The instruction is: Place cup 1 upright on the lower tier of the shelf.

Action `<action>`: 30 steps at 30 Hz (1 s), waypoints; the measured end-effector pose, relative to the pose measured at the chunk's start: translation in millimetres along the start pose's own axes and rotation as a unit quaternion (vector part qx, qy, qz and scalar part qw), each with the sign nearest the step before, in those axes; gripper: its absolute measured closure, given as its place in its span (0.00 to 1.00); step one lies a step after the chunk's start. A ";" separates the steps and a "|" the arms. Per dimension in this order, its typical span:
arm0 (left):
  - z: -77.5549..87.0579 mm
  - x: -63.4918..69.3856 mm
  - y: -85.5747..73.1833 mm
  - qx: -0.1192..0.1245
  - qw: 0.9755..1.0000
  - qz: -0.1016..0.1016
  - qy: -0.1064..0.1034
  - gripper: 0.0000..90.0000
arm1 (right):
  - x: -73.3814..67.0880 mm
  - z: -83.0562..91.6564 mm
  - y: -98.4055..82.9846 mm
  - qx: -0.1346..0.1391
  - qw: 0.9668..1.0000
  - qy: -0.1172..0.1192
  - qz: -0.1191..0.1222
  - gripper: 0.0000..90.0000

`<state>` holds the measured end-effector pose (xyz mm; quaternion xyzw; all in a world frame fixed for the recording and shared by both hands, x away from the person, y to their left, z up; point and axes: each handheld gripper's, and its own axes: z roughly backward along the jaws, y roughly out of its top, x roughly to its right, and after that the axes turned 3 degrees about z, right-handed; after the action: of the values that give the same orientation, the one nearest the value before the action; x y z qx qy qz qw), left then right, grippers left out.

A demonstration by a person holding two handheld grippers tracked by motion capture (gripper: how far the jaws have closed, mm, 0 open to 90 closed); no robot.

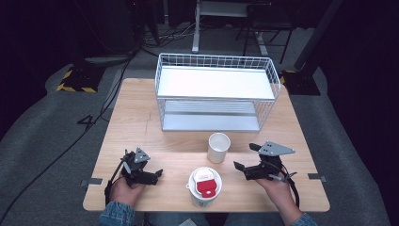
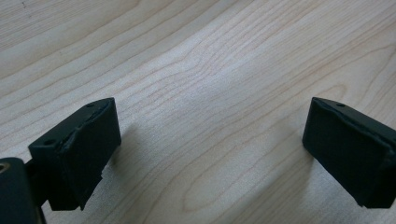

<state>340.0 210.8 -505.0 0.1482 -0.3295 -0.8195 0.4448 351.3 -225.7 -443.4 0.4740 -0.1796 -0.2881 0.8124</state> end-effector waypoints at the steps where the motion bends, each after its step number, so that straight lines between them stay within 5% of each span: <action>1: 0.0 0.0 0.0 0.000 1.000 0.000 0.000 0.05 | -1.5 -3.9 1.5 0.001 1.000 0.004 0.003 0.05; 9: 0.0 0.2 -0.1 0.001 1.000 0.000 0.001 0.05 | -8.9 -26.2 8.1 -0.008 1.000 0.018 0.016 0.03; 30: 0.0 0.1 0.0 0.000 1.000 0.000 0.000 0.05 | -10.4 -76.3 9.3 -0.005 1.000 0.021 0.004 0.04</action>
<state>339.9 210.8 -505.0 0.1486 -0.3295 -0.8194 0.4450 389.1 -164.7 -472.6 0.4751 -0.1632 -0.2761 0.8194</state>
